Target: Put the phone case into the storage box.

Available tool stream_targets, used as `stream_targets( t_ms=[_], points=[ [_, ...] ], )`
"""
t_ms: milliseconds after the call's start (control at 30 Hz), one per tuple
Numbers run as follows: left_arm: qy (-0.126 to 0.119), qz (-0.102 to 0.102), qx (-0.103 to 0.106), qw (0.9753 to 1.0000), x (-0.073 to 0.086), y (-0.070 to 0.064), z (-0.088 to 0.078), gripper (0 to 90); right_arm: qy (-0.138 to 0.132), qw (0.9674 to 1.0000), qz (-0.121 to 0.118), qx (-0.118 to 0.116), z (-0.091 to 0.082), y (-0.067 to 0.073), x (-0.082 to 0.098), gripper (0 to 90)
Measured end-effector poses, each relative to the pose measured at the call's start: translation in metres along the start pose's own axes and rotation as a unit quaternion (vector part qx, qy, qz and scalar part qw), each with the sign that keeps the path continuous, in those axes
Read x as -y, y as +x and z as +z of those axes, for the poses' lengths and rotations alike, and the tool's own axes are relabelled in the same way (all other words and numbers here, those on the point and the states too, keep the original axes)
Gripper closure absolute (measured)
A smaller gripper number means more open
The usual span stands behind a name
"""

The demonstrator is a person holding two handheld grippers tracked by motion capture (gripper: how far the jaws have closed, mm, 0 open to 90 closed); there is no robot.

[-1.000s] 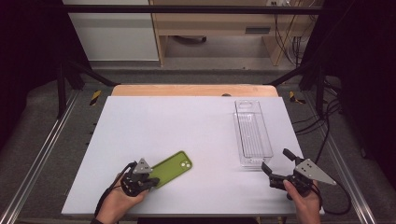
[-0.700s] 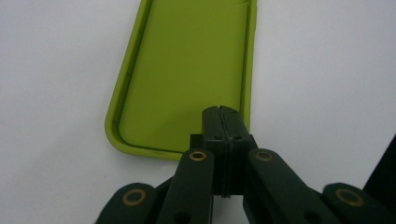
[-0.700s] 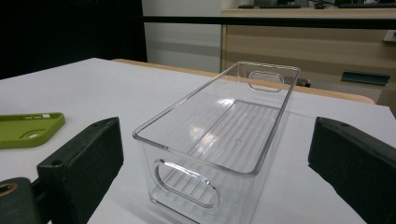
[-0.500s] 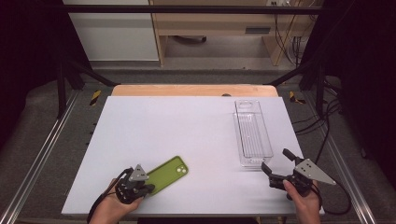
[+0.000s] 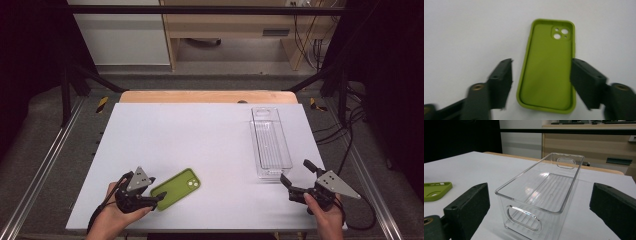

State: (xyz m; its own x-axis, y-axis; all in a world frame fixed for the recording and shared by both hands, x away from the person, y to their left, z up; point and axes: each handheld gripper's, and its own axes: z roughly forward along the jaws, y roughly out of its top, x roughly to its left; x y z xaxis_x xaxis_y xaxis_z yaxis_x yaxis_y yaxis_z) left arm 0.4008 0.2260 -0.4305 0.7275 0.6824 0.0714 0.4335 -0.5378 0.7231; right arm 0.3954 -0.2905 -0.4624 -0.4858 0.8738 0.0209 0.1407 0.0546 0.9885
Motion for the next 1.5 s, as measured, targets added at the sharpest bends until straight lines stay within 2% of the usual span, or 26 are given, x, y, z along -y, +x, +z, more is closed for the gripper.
stream_targets(
  t_ms=[33, 167, 333, 533, 800, 933, 1100, 1333, 1500],
  points=[
    [-0.002, -0.002, 0.0, 1.0, 0.0, 0.001, 0.0, 24.7, 0.001, 1.0, -0.001, 0.0, 0.0, 0.0, 0.0, 3.2],
    [0.001, -0.008, 0.01, 0.9999, 0.004, 0.004, 0.007, 11.1, 0.001, 1.0, 0.0, 0.0, 0.0, 0.0, 0.0, 3.1],
    [0.014, -0.01, 0.032, 0.9993, 0.012, 0.003, 0.018, 7.0, 0.001, 1.0, -0.005, -0.001, 0.001, 0.0, 0.0, 3.1],
    [0.028, -0.005, 0.042, 0.9987, 0.018, -0.001, 0.03, 6.3, 0.002, 1.0, -0.004, -0.002, 0.001, 0.0, 0.001, 3.1],
    [0.044, -0.002, 0.045, 0.998, 0.02, -0.001, 0.041, 5.8, 0.002, 1.0, -0.003, -0.004, 0.001, 0.0, 0.001, 3.1],
    [0.053, 0.004, 0.047, 0.9975, 0.02, -0.002, 0.043, 6.1, 0.003, 1.0, -0.003, -0.004, 0.001, 0.001, 0.001, 3.1],
    [0.059, 0.0, 0.048, 0.9971, 0.021, -0.001, 0.046, 6.4, 0.003, 1.0, -0.002, -0.005, 0.001, 0.001, 0.001, 3.1],
    [0.067, 0.003, 0.057, 0.9961, 0.019, 0.0, 0.048, 11.1, 0.004, 1.0, -0.002, -0.006, 0.002, 0.001, 0.001, 3.1],
    [0.081, 0.014, 0.056, 0.995, 0.016, -0.001, 0.05, 10.4, 0.004, 1.0, -0.002, -0.006, 0.002, 0.001, 0.001, 3.1]
  ],
)
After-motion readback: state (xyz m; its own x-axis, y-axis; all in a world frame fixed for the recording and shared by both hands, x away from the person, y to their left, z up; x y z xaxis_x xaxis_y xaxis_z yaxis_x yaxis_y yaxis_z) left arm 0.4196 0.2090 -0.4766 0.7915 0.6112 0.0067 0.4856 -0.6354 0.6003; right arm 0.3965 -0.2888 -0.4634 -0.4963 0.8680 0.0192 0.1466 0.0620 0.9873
